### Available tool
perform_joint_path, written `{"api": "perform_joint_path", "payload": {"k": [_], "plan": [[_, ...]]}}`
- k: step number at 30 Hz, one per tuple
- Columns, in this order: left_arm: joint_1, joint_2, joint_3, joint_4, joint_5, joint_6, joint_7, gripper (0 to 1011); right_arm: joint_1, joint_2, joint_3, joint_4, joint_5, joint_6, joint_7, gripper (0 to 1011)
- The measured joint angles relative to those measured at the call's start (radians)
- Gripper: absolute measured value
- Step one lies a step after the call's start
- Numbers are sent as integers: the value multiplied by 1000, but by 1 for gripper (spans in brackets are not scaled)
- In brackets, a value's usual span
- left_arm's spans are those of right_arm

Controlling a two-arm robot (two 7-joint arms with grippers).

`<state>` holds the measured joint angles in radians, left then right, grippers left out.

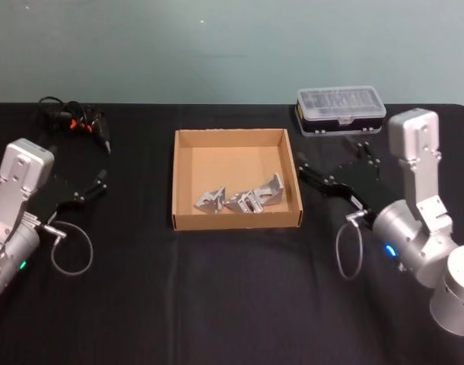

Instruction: Use one hand to pick up the angle iron from the table and place it into the box.

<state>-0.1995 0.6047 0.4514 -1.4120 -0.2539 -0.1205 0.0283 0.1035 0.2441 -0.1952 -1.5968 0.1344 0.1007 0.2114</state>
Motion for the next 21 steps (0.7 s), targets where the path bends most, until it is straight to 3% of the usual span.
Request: {"api": "perform_joint_path", "payload": {"k": [11,21], "plan": [[0,0,0,0,0,0,0,1011,-47,7,54,30,31,-31,-4,1004],[0,0,0,0,0,0,0,1011,-44,6,51,28,30,-31,-4,1004]]}}
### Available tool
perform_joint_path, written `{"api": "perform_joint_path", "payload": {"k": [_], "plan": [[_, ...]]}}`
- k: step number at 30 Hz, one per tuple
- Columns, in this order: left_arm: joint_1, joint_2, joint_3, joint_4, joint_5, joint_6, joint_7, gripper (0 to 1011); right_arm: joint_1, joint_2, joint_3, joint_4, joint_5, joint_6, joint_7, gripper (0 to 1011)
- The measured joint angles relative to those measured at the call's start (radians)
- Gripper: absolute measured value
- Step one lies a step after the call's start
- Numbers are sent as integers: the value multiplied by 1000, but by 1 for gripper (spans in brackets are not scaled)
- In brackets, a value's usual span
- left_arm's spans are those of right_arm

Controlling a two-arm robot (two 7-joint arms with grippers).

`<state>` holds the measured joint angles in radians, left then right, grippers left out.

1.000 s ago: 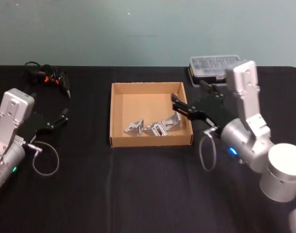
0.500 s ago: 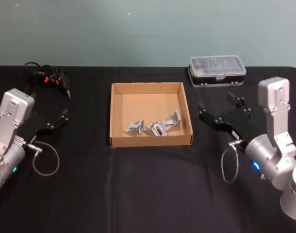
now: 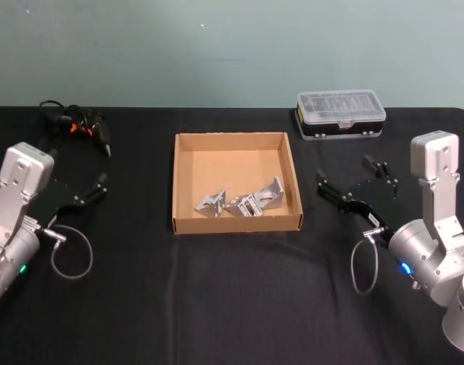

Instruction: Use one hand to pick up the angle iron from the table and place it into the box.

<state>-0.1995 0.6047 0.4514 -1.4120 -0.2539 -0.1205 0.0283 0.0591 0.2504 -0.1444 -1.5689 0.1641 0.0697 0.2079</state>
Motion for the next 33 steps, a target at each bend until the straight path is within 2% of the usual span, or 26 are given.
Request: {"api": "perform_joint_path", "payload": {"k": [33], "plan": [[0,0,0,0,0,0,0,1011,3,0,-3,-4,-3,3,1,1004]]}}
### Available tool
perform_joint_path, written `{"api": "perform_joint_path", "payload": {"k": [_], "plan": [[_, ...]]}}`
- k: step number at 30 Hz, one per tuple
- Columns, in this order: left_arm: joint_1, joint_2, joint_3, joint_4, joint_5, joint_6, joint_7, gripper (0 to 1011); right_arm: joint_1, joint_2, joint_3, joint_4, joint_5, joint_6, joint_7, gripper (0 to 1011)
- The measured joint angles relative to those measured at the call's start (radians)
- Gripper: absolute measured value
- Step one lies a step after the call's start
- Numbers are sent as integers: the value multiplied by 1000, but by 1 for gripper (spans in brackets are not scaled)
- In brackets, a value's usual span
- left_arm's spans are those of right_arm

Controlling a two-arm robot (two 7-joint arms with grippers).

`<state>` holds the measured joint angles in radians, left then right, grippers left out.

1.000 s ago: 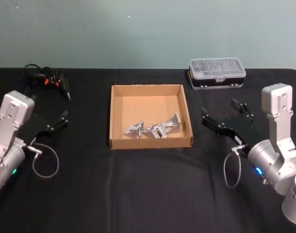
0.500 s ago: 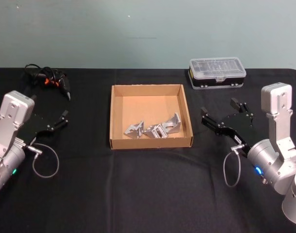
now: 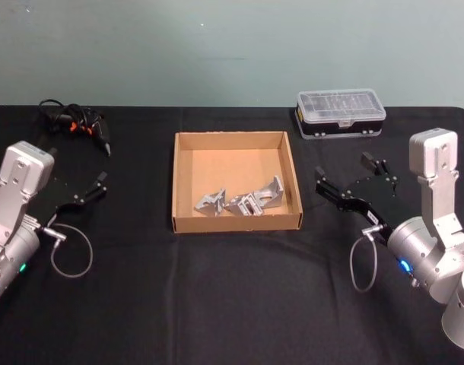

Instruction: Use one hand to pick up the angle iron from the table and place it into the box.

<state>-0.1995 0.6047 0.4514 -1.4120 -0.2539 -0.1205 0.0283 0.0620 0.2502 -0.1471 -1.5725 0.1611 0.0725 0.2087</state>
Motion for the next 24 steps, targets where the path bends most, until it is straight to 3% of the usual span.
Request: {"api": "perform_joint_path", "payload": {"k": [24], "plan": [[0,0,0,0,0,0,0,1011,0,0,0,0,0,0,0,1004]]}}
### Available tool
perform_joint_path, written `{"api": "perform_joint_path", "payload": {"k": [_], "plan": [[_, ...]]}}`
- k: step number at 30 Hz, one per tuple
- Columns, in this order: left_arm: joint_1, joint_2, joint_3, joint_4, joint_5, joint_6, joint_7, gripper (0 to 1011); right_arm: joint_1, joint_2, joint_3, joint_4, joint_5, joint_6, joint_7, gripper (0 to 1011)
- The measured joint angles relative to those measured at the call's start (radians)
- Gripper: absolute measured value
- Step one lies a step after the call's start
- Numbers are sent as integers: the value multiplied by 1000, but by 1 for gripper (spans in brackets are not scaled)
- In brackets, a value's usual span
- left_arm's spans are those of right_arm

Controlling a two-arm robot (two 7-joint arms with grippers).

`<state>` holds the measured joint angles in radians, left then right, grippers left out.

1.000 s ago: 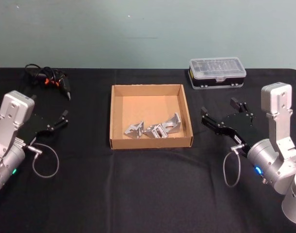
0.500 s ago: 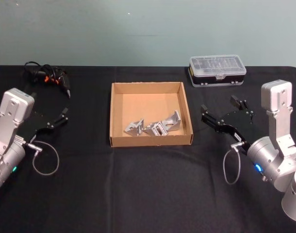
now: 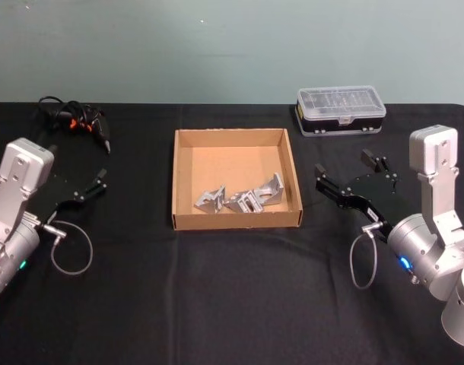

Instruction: Use one hand to pick up the angle iron from the table and place it into the box.

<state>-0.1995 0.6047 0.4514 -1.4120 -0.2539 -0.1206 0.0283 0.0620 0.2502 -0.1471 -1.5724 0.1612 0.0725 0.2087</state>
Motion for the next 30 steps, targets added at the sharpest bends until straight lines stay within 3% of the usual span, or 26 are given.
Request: {"api": "perform_joint_path", "payload": {"k": [30], "plan": [[0,0,0,0,0,0,0,1011,0,0,0,0,0,0,0,1004]]}}
